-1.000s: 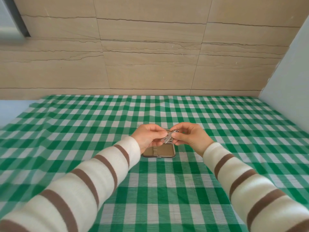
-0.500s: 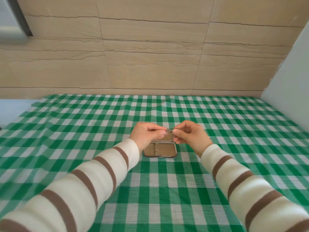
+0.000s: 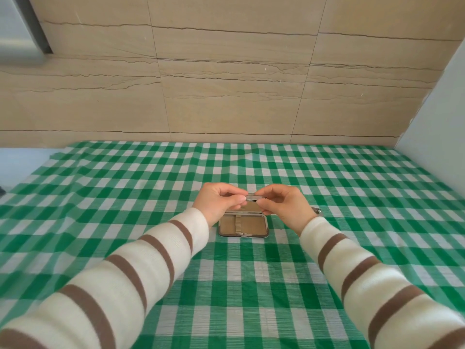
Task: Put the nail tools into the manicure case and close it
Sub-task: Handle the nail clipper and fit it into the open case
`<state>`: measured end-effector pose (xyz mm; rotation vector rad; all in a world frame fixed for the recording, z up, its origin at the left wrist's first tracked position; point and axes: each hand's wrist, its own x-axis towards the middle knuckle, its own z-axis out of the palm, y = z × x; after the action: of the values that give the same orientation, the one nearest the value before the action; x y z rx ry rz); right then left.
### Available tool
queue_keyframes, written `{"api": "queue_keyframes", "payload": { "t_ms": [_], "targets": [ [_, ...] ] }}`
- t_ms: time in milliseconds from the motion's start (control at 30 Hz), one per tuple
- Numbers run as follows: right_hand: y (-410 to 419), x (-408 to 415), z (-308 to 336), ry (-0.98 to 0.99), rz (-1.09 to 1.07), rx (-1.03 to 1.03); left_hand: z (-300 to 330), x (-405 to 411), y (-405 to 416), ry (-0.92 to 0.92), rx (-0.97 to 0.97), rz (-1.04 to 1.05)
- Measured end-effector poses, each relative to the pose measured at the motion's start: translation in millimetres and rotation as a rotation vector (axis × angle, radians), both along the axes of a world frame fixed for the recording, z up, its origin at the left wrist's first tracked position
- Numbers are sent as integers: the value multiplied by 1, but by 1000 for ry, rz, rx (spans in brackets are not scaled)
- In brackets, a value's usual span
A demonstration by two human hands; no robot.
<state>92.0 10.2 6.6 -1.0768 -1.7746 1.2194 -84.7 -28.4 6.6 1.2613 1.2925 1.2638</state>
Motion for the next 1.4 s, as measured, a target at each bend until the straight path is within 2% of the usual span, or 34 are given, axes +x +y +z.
{"api": "queue_keyframes", "payload": {
  "t_ms": [367, 500, 833, 1067, 1400],
  "targets": [
    [-2, -9, -4, -313, -62, 284, -6, -5, -1, 87, -13, 19],
    [-3, -12, -7, -373, -47, 319, -9, -8, -1, 130, -33, 19],
    [-3, -7, -15, -600, -13, 392, -20, -21, -4, 457, -9, 25],
    [-3, -4, -16, -641, -10, 380, -27, -27, -7, 618, -11, -27],
    [-5, -7, -19, -646, -7, 390, -33, -24, -7, 666, -16, -63]
  ]
}}
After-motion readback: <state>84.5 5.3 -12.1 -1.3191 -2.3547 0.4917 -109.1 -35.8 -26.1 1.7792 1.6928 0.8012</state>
